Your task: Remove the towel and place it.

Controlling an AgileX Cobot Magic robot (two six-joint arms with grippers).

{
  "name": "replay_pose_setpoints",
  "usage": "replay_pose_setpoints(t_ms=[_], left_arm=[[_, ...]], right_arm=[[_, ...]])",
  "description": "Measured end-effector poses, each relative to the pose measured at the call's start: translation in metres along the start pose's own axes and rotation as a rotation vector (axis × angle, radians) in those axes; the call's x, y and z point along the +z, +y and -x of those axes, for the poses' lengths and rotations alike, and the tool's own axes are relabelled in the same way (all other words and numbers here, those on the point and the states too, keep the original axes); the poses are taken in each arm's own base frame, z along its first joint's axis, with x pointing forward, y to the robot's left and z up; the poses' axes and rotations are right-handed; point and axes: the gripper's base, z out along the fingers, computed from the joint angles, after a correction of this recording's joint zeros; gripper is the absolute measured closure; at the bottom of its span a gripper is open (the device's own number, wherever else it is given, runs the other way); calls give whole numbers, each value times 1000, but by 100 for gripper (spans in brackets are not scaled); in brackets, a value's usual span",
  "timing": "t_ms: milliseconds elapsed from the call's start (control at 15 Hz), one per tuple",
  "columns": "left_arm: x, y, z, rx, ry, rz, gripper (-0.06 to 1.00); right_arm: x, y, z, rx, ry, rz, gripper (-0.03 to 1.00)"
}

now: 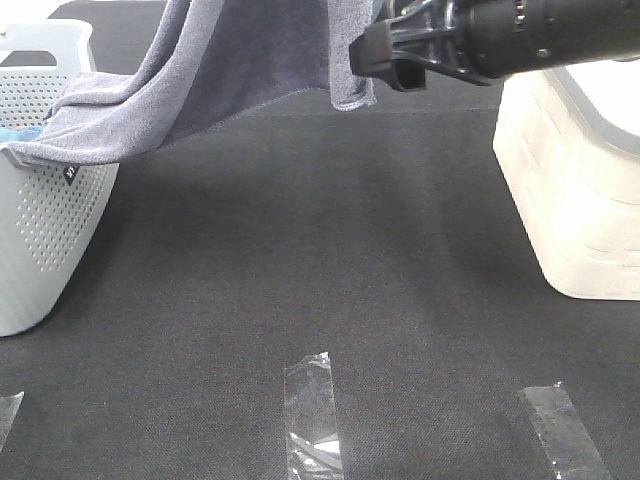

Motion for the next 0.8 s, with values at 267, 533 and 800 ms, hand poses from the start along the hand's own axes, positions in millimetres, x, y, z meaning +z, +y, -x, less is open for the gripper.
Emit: replay_pose_setpoints(t_ms=[267, 533, 800], left_arm=[[0, 0, 0, -2, 0, -1, 94], [0, 0, 0, -4, 0, -2, 94], [0, 0, 0, -4, 0, -2, 94]], right_arm=[[-5, 1, 2, 30, -9, 11, 27], [9, 1, 0, 31, -18, -2, 27], [23, 23, -2, -13, -33, 44, 27]])
